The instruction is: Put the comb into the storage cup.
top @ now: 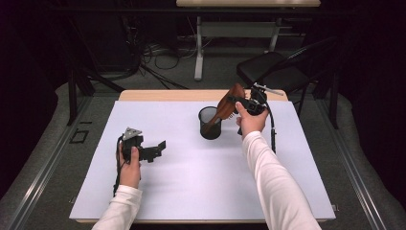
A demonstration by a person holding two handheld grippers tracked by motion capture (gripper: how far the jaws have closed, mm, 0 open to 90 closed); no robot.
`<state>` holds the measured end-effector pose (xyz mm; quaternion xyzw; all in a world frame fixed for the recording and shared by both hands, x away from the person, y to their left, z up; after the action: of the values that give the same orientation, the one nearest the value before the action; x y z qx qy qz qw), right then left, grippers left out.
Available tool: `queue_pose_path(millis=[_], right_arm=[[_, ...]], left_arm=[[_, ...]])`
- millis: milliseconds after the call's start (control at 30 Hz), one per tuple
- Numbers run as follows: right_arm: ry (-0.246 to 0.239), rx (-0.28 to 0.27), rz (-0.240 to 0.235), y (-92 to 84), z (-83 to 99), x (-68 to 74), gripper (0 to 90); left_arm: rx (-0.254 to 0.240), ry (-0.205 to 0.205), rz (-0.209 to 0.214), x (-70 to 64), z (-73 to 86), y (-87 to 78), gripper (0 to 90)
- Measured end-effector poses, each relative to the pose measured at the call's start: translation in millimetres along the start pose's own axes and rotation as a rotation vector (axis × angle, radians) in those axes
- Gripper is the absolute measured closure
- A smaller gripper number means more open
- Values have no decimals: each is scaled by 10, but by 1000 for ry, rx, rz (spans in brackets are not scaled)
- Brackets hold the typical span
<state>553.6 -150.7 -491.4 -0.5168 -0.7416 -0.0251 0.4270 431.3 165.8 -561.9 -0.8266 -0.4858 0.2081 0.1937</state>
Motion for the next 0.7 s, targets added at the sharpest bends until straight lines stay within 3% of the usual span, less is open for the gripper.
queue_pose_path(millis=[300, 700], right_arm=[[4, 10, -4, -2, 3, 12, 372], [-55, -1, 7, 4, -9, 14, 251]], left_arm=[[6, 1, 0, -3, 9, 5, 3], [6, -2, 2, -5, 12, 11, 3]])
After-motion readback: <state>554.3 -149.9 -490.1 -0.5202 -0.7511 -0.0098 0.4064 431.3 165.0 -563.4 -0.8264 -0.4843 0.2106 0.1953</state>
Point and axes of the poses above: each handheld gripper's, and its own axes: y roughly forward along the jaws, z roughly out of its underside, x roughly to its left, the point moved 8 cm from there along y, roughly forward along the jaws, and after that the axes turned 5 degrees about y, right-handed, at the moved point
